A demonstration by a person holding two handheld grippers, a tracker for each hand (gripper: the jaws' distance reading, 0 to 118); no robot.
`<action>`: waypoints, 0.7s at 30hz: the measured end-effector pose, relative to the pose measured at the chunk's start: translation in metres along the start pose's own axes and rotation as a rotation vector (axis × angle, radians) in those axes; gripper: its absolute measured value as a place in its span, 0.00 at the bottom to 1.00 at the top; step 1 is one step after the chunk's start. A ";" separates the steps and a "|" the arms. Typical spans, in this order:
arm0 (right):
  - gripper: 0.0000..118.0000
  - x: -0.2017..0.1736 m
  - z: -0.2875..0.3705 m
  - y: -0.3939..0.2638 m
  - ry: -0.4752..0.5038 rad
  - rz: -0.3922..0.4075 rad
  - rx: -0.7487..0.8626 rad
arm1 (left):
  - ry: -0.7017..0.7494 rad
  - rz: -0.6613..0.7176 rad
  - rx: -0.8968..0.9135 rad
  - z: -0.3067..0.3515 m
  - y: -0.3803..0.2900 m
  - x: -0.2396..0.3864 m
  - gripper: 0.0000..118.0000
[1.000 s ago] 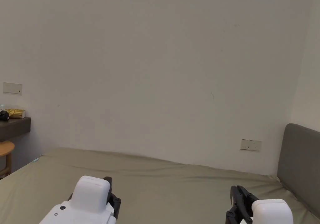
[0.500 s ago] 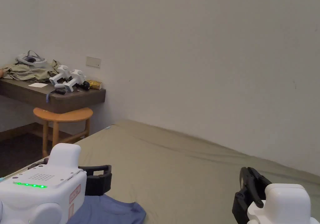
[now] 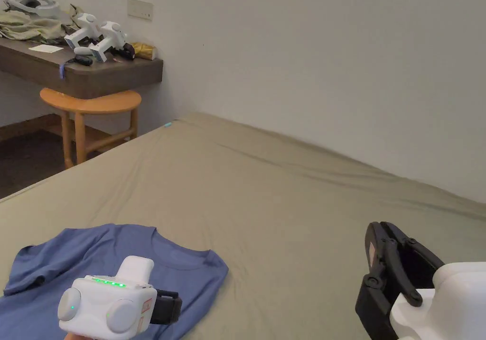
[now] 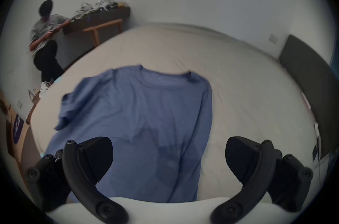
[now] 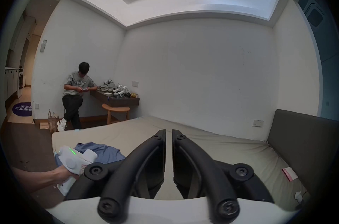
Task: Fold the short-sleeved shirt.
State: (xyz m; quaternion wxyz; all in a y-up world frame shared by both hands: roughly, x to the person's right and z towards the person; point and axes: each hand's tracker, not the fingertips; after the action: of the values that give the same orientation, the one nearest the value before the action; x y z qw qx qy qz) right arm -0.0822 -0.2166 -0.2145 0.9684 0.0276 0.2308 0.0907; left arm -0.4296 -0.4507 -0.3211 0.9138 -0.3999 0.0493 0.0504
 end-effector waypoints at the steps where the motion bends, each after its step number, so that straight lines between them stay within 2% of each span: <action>1: 0.08 0.002 -0.005 -0.004 -0.002 0.010 -0.010 | 0.001 -0.025 -0.032 -0.022 -0.001 0.001 1.00; 4: 0.08 0.005 -0.016 -0.011 -0.022 0.033 -0.053 | -0.018 -0.098 -0.135 -0.083 -0.004 0.005 1.00; 6: 0.08 0.012 -0.022 -0.015 -0.029 0.020 -0.093 | -0.022 -0.076 -0.196 -0.109 -0.005 0.004 0.98; 7: 0.08 0.015 -0.021 -0.016 -0.031 0.013 -0.096 | -0.003 -0.048 -0.202 -0.118 -0.006 0.002 0.96; 9: 0.08 0.022 -0.021 -0.022 -0.043 0.012 -0.102 | -0.035 -0.013 -0.144 -0.128 -0.009 -0.008 1.00; 11: 0.08 0.026 -0.020 -0.026 -0.069 0.018 -0.115 | -0.020 -0.033 -0.159 -0.127 -0.004 -0.007 0.95; 12: 0.08 0.029 -0.019 -0.028 -0.074 0.014 -0.123 | -0.023 -0.046 -0.144 -0.123 -0.002 -0.010 0.80; 13: 0.08 0.031 -0.018 -0.029 -0.077 0.008 -0.131 | -0.035 -0.062 -0.096 -0.105 -0.001 -0.007 0.58; 14: 0.08 0.034 -0.015 -0.031 -0.079 -0.002 -0.138 | -0.018 -0.050 -0.087 -0.098 0.002 -0.012 0.27; 15: 0.08 0.036 -0.012 -0.033 -0.081 -0.008 -0.140 | 0.043 -0.044 -0.073 -0.096 0.004 -0.018 0.11; 16: 0.08 0.038 -0.008 -0.035 -0.084 -0.011 -0.144 | 0.090 -0.027 -0.059 -0.094 0.005 -0.025 0.11; 17: 0.08 0.040 -0.004 -0.038 -0.092 -0.012 -0.148 | -0.027 0.026 -0.091 -0.091 0.009 -0.035 0.11; 18: 0.08 0.043 0.000 -0.040 -0.100 -0.013 -0.155 | -0.054 0.070 -0.130 -0.091 0.013 -0.035 0.11; 21: 0.08 0.052 0.005 -0.045 -0.128 -0.018 -0.187 | 0.052 -0.082 -0.055 -0.076 0.031 -0.008 0.11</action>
State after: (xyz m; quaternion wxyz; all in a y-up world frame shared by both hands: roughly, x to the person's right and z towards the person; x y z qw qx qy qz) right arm -0.0273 -0.2514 -0.2369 0.9802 -0.0593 0.1593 0.1013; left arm -0.4457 -0.4866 -0.3939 0.9022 -0.4277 0.0552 0.0038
